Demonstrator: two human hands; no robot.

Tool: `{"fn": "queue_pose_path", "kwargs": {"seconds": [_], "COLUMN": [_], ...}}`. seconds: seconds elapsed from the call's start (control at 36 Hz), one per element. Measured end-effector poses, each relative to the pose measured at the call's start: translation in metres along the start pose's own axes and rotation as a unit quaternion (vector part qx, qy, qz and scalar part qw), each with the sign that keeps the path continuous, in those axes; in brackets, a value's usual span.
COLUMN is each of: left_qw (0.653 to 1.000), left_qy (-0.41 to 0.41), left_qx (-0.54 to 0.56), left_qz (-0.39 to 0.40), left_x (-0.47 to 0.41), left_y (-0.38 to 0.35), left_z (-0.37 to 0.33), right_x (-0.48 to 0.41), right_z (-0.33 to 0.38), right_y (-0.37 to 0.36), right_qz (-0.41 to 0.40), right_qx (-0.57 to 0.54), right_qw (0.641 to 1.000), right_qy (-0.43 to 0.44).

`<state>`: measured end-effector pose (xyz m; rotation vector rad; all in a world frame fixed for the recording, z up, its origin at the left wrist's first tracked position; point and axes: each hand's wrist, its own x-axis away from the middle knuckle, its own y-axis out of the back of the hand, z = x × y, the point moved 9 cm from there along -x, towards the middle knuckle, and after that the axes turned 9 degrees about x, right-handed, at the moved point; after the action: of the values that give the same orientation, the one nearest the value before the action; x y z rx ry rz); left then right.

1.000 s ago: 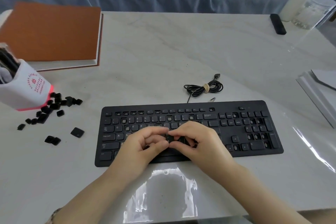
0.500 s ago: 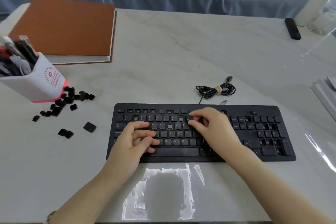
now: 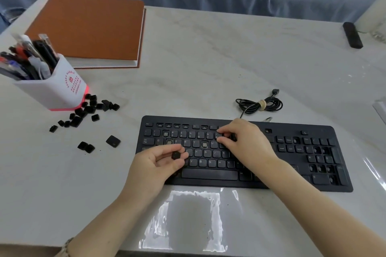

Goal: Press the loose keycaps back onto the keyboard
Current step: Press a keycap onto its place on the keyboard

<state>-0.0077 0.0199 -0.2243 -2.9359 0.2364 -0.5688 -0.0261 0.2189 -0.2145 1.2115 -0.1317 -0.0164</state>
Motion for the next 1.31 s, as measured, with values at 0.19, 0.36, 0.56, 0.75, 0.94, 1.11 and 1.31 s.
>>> {"fn": "queue_pose_path", "kwargs": {"seconds": [0.19, 0.36, 0.56, 0.75, 0.94, 1.11, 1.31], "left_qw": [0.999, 0.996, 0.998, 0.998, 0.995, 0.987, 0.987], "left_qy": [-0.019, -0.027, -0.034, -0.04, -0.034, -0.062, -0.093], "left_qx": [0.036, 0.075, 0.024, 0.006, -0.076, -0.119, -0.115], "left_qz": [0.036, 0.047, 0.043, 0.04, -0.057, -0.092, -0.067], "left_x": [0.002, 0.006, 0.006, 0.005, 0.001, 0.0, 0.002], "left_y": [-0.01, -0.014, -0.015, -0.017, 0.016, 0.041, 0.041], "left_z": [-0.006, -0.007, -0.005, -0.006, -0.003, -0.018, -0.031], "right_x": [0.001, 0.019, 0.027, 0.03, 0.035, 0.03, 0.029], "right_z": [-0.002, 0.029, 0.03, 0.026, 0.014, 0.006, 0.005], "right_y": [-0.002, 0.004, 0.003, -0.002, 0.003, 0.002, -0.007], "right_qz": [-0.002, -0.139, -0.156, -0.19, -0.22, -0.209, -0.06], "right_qx": [-0.003, 0.183, 0.194, 0.191, 0.108, 0.056, -0.237], "right_qw": [1.0, 0.97, 0.964, 0.959, 0.967, 0.976, 0.966], "right_qy": [-0.015, 0.08, 0.097, 0.091, 0.067, 0.008, -0.081]}}
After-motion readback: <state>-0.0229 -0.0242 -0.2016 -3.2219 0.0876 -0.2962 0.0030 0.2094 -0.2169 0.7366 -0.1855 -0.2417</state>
